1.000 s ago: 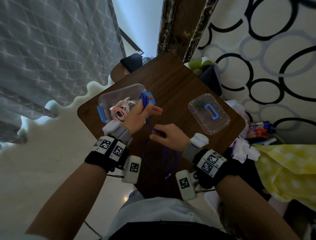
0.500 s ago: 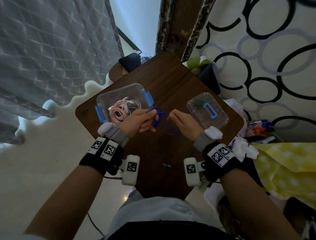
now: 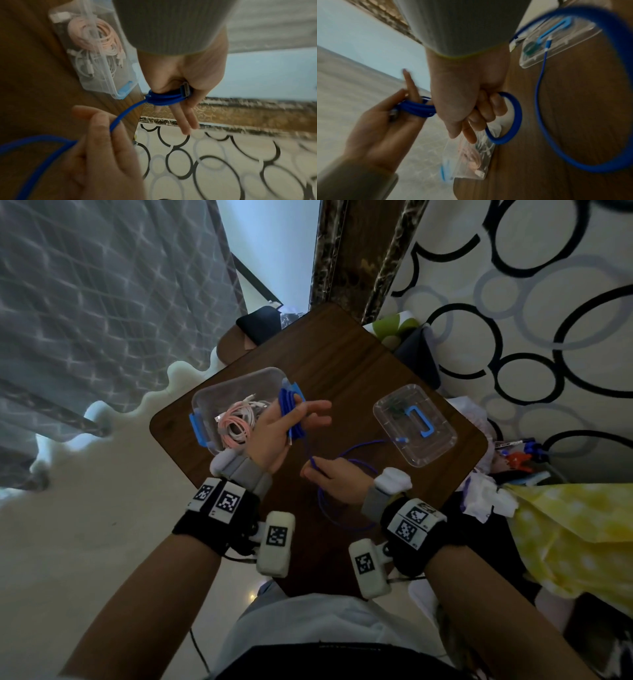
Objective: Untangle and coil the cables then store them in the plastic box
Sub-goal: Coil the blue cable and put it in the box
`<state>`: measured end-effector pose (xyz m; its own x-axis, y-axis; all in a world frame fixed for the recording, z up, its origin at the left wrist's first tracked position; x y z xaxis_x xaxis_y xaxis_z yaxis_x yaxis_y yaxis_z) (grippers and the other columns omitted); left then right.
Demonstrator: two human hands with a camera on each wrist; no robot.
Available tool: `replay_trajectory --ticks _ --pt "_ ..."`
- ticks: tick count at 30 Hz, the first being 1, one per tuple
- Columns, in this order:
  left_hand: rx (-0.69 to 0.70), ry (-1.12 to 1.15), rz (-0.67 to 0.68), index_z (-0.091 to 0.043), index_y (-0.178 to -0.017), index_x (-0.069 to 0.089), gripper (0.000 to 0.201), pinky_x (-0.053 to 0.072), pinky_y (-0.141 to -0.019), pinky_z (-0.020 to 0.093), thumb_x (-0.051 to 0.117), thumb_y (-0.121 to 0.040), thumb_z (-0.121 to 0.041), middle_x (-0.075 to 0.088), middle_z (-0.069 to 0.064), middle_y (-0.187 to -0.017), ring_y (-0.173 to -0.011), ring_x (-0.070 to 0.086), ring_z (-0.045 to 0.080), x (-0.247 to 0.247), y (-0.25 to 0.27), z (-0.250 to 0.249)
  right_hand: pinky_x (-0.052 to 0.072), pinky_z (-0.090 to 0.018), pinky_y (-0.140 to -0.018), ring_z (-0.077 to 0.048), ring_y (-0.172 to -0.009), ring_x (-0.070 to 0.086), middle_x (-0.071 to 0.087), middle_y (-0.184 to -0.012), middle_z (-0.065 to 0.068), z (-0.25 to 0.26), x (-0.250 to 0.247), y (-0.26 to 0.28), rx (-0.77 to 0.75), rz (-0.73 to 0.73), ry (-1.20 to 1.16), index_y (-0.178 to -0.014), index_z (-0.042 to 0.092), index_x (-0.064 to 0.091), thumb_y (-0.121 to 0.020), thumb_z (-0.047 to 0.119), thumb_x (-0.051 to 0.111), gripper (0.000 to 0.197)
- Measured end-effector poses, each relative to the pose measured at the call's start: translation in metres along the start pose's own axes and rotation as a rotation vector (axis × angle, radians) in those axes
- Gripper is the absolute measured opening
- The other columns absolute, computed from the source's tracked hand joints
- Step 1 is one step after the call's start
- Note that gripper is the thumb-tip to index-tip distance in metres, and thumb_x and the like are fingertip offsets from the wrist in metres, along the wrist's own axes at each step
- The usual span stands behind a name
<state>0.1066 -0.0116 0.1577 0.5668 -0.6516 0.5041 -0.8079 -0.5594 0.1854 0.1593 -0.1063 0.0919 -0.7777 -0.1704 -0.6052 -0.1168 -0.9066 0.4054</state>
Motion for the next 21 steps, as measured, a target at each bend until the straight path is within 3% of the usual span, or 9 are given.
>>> replay_trajectory --ticks 2,4,6,8,10,13,17,19,21 --pt "0.027 -0.168 0.031 -0.005 -0.102 0.040 0.008 0.054 -0.084 0.031 0.035 -0.096 -0.004 0.070 0.007 -0.094 -0.085 0.070 0.013 0.007 0.002 0.005 0.041 -0.025 -0.076 -0.012 -0.088 0.057 0.064 -0.102 -0.004 0.011 0.001 0.006 -0.086 0.072 0.058 -0.113 0.016 0.056 -0.098 0.029 0.042 0.024" --pt "0.058 -0.368 0.041 -0.001 -0.106 0.035 0.009 0.054 -0.078 0.022 0.033 -0.097 -0.002 0.064 0.015 -0.100 -0.085 0.069 0.009 0.011 0.004 0.010 0.039 -0.021 -0.078 -0.011 -0.091 0.057 0.064 -0.107 -0.004 0.018 -0.002 0.011 -0.181 0.079 0.105 -0.112 0.014 0.058 -0.097 0.025 0.046 0.022" --pt "0.034 -0.573 0.034 0.003 -0.109 0.036 0.014 0.054 -0.078 0.019 0.032 -0.098 -0.004 0.063 0.017 -0.103 -0.086 0.067 0.009 0.006 0.006 0.016 0.038 -0.019 -0.074 -0.011 -0.086 0.058 0.066 -0.102 -0.003 0.020 -0.009 0.013 -0.241 0.013 0.120 -0.108 0.012 0.062 -0.096 0.023 0.049 0.020" --pt "-0.014 -0.774 0.013 0.003 -0.111 0.038 0.017 0.054 -0.082 0.021 0.034 -0.098 -0.008 0.065 0.011 -0.103 -0.089 0.065 0.012 -0.002 0.010 0.020 0.035 -0.018 -0.067 -0.006 -0.073 0.053 0.064 -0.090 -0.002 0.018 -0.017 0.014 -0.280 -0.066 0.115 -0.104 0.012 0.064 -0.094 0.023 0.051 0.019" --pt "-0.015 -1.014 -0.015 0.000 -0.110 0.041 0.018 0.052 -0.078 0.020 0.037 -0.098 -0.012 0.063 0.006 -0.099 -0.090 0.063 0.015 -0.010 0.012 0.020 0.034 -0.017 -0.062 -0.004 -0.066 0.049 0.063 -0.084 -0.001 0.016 -0.023 0.013 -0.307 -0.116 0.134 -0.104 0.014 0.064 -0.094 0.025 0.053 0.019" --pt "-0.002 -1.355 -0.032 -0.005 -0.108 0.043 0.018 0.040 -0.072 0.024 0.040 -0.097 -0.019 0.055 0.001 -0.087 -0.078 0.055 0.015 -0.017 0.013 0.018 0.034 -0.015 -0.058 0.001 -0.061 0.046 0.053 -0.073 0.011 0.018 -0.032 0.010 -0.297 -0.159 0.128 -0.101 0.016 0.063 -0.092 0.024 0.056 0.014" --pt "-0.126 -1.471 0.011 -0.011 -0.105 0.038 0.015 0.043 -0.069 0.028 0.038 -0.098 -0.024 0.058 -0.005 -0.076 -0.069 0.058 0.012 -0.026 0.017 0.019 0.034 -0.014 -0.060 0.000 -0.066 0.049 0.051 -0.075 0.014 0.021 -0.034 0.000 -0.210 -0.104 0.115 -0.102 0.018 0.056 -0.086 0.020 0.062 0.018" --pt "-0.172 -1.517 0.049 -0.007 -0.112 0.037 0.024 0.049 -0.074 0.034 0.037 -0.098 -0.026 0.064 0.002 -0.083 -0.077 0.064 0.020 -0.028 0.019 0.018 0.038 -0.019 -0.064 -0.007 -0.073 0.052 0.054 -0.082 0.009 0.021 -0.035 -0.005 -0.156 -0.074 0.155 -0.105 0.018 0.053 -0.084 0.015 0.063 0.024" --pt "-0.177 -1.528 0.078 -0.006 -0.115 0.037 0.026 0.048 -0.071 0.033 0.038 -0.098 -0.027 0.062 0.002 -0.087 -0.077 0.062 0.020 -0.031 0.019 0.015 0.043 -0.025 -0.068 -0.011 -0.078 0.054 0.054 -0.085 0.008 0.022 -0.040 -0.007 -0.117 -0.112 0.186 -0.106 0.018 0.054 -0.083 0.014 0.063 0.025"
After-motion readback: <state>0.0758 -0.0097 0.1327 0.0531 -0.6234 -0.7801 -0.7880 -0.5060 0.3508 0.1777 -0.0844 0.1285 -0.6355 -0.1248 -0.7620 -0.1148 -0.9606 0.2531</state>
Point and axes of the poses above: each hand's wrist, its own y-axis away from the middle knuckle, its own x-axis out of the palm, z = x × y, the point moved 6 cm from there along -y, towards the middle knuckle
